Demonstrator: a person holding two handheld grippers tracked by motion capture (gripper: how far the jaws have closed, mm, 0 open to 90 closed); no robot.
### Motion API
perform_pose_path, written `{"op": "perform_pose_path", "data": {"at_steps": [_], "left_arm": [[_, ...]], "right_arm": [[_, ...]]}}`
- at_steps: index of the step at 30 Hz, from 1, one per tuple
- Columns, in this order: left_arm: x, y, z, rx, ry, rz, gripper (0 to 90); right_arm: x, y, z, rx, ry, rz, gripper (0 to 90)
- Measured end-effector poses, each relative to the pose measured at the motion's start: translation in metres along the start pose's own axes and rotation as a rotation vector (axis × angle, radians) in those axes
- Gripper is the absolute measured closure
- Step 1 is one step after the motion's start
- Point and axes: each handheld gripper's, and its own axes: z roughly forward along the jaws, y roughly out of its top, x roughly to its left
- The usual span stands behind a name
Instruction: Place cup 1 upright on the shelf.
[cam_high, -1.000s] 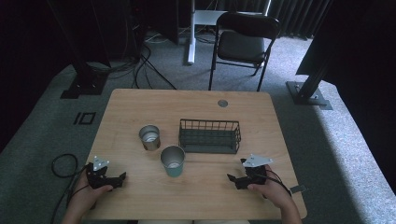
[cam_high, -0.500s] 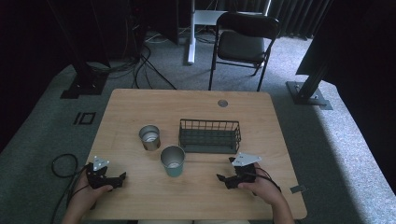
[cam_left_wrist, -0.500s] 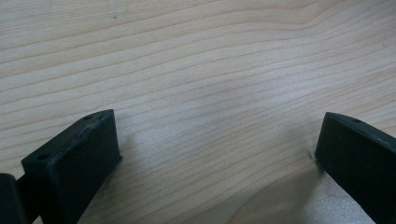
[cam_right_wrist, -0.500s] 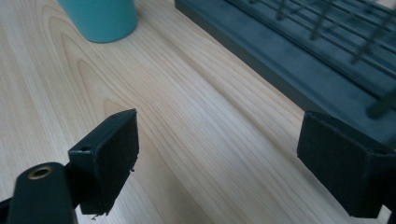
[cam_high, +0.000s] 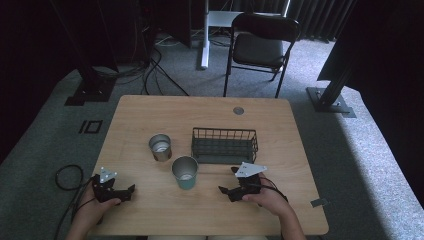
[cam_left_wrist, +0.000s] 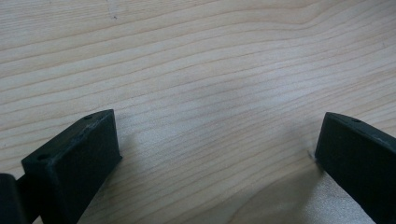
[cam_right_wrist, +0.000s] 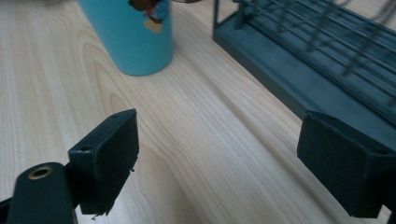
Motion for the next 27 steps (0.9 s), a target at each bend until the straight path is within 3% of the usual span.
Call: {"op": "perform_pose_path", "data": {"at_steps": [11, 27], "left_arm": [[0.000, 0.000, 0.000, -0.001, 0.000, 0.000, 0.4], [0.000, 0.000, 0.000, -0.001, 0.000, 0.000, 0.4]], "right_arm": [[0.015, 0.017, 0.018, -0.024, 0.051, -0.051, 12.8], [0.033, 0.040, 0.040, -0.087, 0.104, -0.086, 12.8]]}}
